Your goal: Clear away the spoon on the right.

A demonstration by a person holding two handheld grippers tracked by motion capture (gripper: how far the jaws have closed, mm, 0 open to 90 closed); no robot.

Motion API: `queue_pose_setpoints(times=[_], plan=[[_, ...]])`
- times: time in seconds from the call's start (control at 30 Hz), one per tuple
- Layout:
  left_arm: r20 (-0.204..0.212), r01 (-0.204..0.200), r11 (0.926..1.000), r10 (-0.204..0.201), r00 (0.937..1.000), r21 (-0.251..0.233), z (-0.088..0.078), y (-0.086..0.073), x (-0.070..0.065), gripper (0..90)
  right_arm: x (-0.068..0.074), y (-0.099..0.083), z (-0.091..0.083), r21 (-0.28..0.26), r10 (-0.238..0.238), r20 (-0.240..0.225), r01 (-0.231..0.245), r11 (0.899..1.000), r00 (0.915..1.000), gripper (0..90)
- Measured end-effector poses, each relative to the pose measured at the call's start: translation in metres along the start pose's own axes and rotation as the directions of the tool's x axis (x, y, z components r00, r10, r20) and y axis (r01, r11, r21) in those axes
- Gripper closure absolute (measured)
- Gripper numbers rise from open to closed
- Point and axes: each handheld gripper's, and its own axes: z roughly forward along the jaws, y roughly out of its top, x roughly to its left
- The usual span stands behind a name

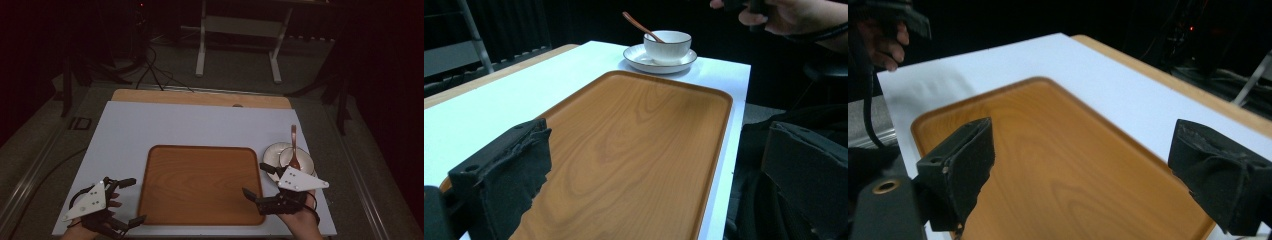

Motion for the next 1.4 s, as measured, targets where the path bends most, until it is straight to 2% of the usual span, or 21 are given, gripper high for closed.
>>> queue_pose_setpoints(times=[0.13, 0.23, 0.5, 0.63, 0.8, 0.9, 0.93, 0.97, 1.0, 1.2, 1.3, 1.37, 1.4], plan=[[0.003, -0.001, 1.0000, 0.001, 1.0000, 0.003, 0.001, 0.000, 0.000, 0.5, -0.004, 0.008, -0.003, -0.013, -0.001, 0.006, 0.001, 1.000, 1.0000, 11.6], [0.005, -0.001, 1.0000, 0.001, 1.0000, 0.005, 0.001, 0.000, 0.000, 0.5, -0.014, 0.019, -0.008, -0.020, -0.005, 0.042, 0.006, 1.000, 0.9991, 11.7], [0.006, 0.002, 1.0000, -0.002, 1.0000, 0.001, 0.001, 0.000, 0.000, 0.5, -0.036, 0.034, -0.018, -0.036, 0.010, 0.115, -0.006, 0.999, 0.9933, 13.4], [0.005, 0.002, 1.0000, -0.002, 1.0000, 0.000, 0.001, 0.000, 0.000, 0.5, -0.049, 0.041, -0.022, -0.049, 0.018, 0.158, -0.010, 0.999, 0.9872, 13.4], [0.006, 0.000, 1.0000, 0.000, 1.0000, 0.002, 0.001, 0.000, 0.000, 0.6, -0.065, 0.047, -0.024, -0.036, 0.030, 0.224, -0.023, 0.999, 0.9740, 13.4], [0.006, -0.001, 1.0000, 0.001, 1.0000, 0.002, 0.001, 0.000, 0.000, 0.5, -0.075, 0.049, -0.025, -0.035, 0.044, 0.253, -0.036, 0.999, 0.9665, 13.4], [0.006, -0.001, 1.0000, 0.001, 1.0000, 0.002, 0.001, 0.000, 0.000, 0.5, -0.075, 0.049, -0.025, -0.035, 0.044, 0.253, -0.036, 0.999, 0.9665, 13.4], [0.006, 0.001, 1.0000, -0.001, 1.0000, 0.002, 0.001, 0.000, 0.000, 0.5, -0.080, 0.049, -0.026, -0.036, 0.052, 0.260, -0.044, 0.998, 0.9641, 13.4], [0.007, 0.000, 1.0000, 0.000, 1.0000, 0.001, 0.001, 0.000, 0.000, 0.5, -0.087, 0.049, -0.027, -0.041, 0.066, 0.285, -0.056, 0.998, 0.9562, 13.4], [0.007, 0.000, 1.0000, 0.000, 1.0000, 0.001, 0.001, 0.000, 0.000, 0.5, -0.111, 0.046, -0.024, -0.008, 0.099, 0.341, -0.102, 0.995, 0.9347, 13.5], [0.009, 0.000, 1.0000, 0.000, 1.0000, 0.001, 0.001, 0.000, 0.000, 0.5, -0.122, 0.043, -0.020, 0.001, 0.133, 0.367, -0.143, 0.990, 0.9207, 13.7], [0.008, 0.000, 1.0000, 0.000, 1.0000, 0.001, 0.001, 0.000, 0.000, 0.5, -0.130, 0.041, -0.018, -0.001, 0.157, 0.392, -0.171, 0.985, 0.9065, 14.4], [0.008, 0.000, 1.0000, 0.000, 1.0000, 0.001, 0.001, 0.000, 0.000, 0.5, -0.134, 0.039, -0.016, 0.002, 0.172, 0.395, -0.188, 0.982, 0.9022, 14.4]])
